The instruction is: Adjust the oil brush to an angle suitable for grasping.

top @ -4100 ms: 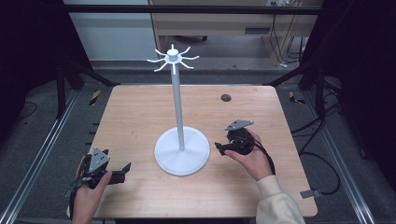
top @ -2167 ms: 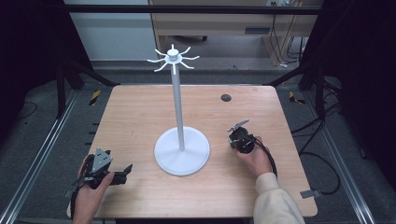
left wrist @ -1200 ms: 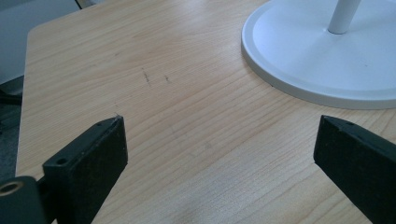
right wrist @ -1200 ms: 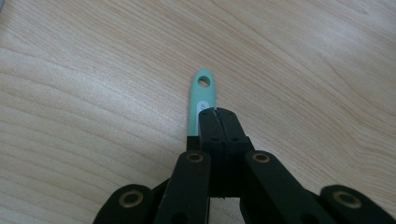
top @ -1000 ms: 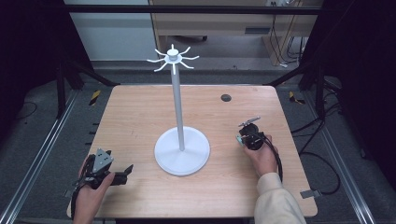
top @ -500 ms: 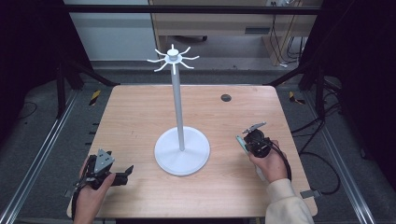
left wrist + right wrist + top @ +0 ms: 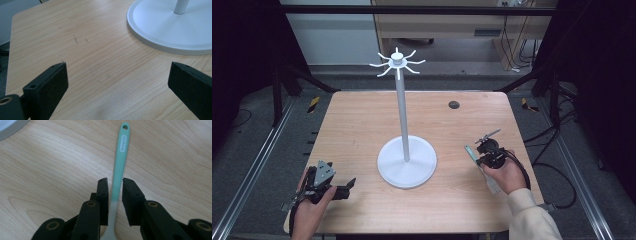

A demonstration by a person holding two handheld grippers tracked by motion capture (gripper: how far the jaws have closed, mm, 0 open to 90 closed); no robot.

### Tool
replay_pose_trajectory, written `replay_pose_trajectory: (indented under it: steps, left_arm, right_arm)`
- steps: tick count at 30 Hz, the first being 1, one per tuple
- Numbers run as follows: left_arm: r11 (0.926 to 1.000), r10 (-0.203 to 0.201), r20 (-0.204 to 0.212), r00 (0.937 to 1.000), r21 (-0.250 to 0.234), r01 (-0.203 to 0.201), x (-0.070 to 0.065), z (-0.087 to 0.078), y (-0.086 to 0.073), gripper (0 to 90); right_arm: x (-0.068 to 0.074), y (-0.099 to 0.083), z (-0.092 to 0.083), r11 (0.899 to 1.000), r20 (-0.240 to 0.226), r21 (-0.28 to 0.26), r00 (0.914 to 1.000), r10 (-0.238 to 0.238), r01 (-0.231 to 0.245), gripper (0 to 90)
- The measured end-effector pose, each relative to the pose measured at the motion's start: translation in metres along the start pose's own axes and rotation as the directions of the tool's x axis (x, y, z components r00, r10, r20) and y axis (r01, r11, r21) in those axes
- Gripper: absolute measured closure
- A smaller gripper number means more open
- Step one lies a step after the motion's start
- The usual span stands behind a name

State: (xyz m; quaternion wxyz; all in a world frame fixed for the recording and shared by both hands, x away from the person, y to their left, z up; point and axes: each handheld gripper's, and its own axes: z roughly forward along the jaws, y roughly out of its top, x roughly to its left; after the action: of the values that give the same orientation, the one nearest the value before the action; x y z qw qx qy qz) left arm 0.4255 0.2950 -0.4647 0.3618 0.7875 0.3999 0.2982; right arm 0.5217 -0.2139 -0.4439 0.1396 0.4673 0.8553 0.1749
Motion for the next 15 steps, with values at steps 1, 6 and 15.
replay_pose_trajectory:
  steps: [1,6,15]
  left_arm:
    - [1.0,0.003,-0.001,1.0,0.001,-0.003,0.0003,0.0001,0.0,2.5]
    - [1.0,0.0,-0.001,1.0,0.0,0.0,0.0004,0.0,-0.0003,2.5]
    - [1.0,0.003,0.001,1.0,0.001,-0.003,0.0006,0.0005,-0.0003,2.4]
  right_arm:
    - [0.0008,0.001,-0.0007,1.0,-0.004,0.007,0.9999,0.016,-0.016,73.2]
    - [-0.0017,0.0027,0.0003,0.999,-0.011,0.042,0.9995,0.029,-0.029,62.5]
    - [-0.0006,0.0038,0.0048,0.996,-0.03,0.081,0.9991,0.03,-0.027,61.8]
